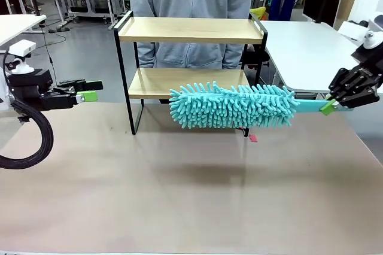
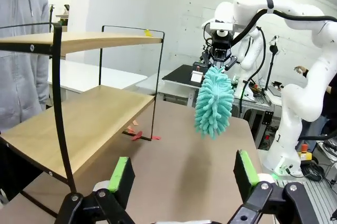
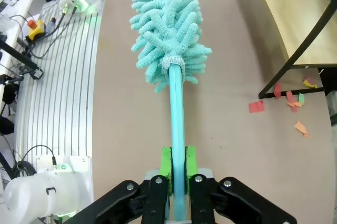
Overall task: Clean the shelf.
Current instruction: Hand the Duster back to the human.
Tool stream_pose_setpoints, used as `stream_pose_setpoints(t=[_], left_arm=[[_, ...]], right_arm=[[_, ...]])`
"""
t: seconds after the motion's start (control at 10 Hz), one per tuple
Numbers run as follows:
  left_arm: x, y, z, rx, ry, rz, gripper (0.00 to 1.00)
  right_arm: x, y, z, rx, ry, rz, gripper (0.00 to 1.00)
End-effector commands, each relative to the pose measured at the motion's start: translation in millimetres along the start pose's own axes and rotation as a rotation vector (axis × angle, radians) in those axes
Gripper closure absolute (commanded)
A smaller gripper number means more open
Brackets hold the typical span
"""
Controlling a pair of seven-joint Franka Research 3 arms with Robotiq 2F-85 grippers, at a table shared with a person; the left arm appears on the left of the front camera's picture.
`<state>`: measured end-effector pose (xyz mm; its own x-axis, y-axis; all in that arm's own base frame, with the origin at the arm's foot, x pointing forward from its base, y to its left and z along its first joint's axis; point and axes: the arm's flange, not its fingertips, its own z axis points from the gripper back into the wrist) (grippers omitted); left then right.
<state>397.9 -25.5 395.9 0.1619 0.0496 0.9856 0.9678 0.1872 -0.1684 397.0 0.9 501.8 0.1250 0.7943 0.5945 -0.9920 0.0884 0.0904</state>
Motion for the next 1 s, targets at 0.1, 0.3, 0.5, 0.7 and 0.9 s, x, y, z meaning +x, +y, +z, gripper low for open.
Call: stream_pose_setpoints(t=[0.1, 0.3, 0.5, 0.7, 0.9], left_arm=[[-8, -9, -52, -0.106, -0.013, -0.015, 0.0], [-14, -21, -80, -0.127, -0.02, -0.023, 0.0], [-19, -27, -103, -0.106, -0.018, -0.014, 0.0], [-27, -18, -121, -0.061, -0.019, -0.044, 0.0], [-33, -13, -139, -0.109, -0.03, -0.053, 0.0]], right_arm=[[1, 2, 1, 0.001, -0.031, -0.002, 0.87], [1, 2, 1, 0.001, -0.031, -0.002, 0.87], [1, 2, 1, 0.001, -0.031, -0.002, 0.87], [1, 2, 1, 0.001, -0.031, -0.002, 0.87], [1, 2, 1, 0.001, -0.031, -0.002, 0.87]])
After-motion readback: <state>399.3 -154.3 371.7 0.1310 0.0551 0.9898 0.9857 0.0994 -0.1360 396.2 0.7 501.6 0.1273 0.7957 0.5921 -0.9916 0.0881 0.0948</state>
